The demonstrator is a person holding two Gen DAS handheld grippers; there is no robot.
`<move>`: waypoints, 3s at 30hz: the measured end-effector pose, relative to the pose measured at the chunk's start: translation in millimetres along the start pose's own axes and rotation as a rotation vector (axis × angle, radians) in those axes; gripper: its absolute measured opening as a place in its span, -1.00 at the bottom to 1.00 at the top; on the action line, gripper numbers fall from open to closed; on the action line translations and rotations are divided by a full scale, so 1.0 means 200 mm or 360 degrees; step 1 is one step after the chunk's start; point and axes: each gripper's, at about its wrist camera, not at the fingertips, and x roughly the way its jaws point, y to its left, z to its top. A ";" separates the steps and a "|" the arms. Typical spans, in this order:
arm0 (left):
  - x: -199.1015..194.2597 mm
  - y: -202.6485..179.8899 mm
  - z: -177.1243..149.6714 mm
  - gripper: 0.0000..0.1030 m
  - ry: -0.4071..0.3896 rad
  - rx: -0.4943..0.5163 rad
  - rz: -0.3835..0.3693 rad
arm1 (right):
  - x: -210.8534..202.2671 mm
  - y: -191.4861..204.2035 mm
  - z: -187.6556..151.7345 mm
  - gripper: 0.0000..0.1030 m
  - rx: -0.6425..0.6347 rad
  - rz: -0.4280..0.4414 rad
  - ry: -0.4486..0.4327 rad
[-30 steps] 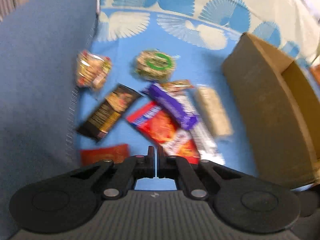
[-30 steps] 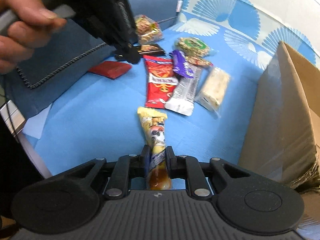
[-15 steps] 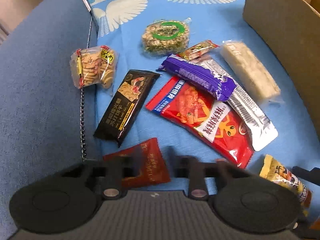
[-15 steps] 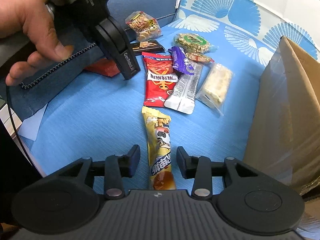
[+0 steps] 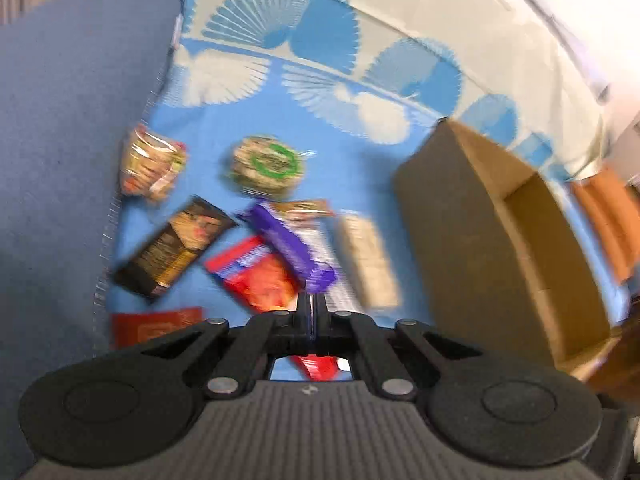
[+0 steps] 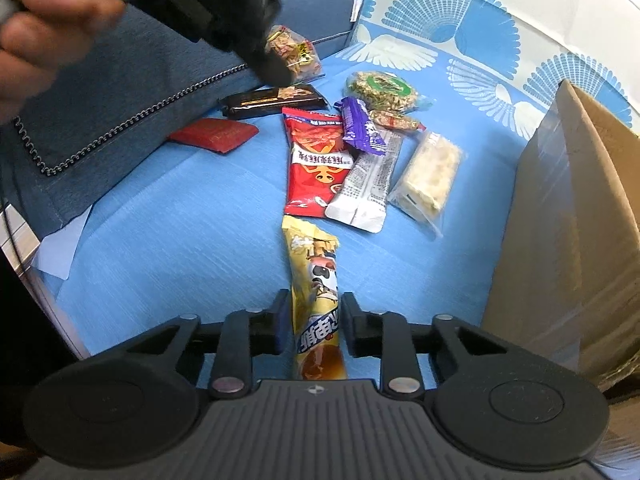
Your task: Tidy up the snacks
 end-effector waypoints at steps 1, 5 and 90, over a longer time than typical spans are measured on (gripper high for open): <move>0.00 -0.02 0.00 -1.00 0.0005 0.0023 0.0048 | 0.00 0.00 0.00 -0.51 0.0007 0.0000 -0.0001; 0.10 -0.12 -0.07 -0.53 0.0096 0.0477 0.0649 | 0.00 -0.01 0.00 -0.51 0.0021 0.0008 0.0009; 0.28 -0.04 -0.04 -0.07 0.0281 0.0053 0.0542 | -0.08 -0.06 0.03 -0.73 0.0080 -0.0026 -0.0155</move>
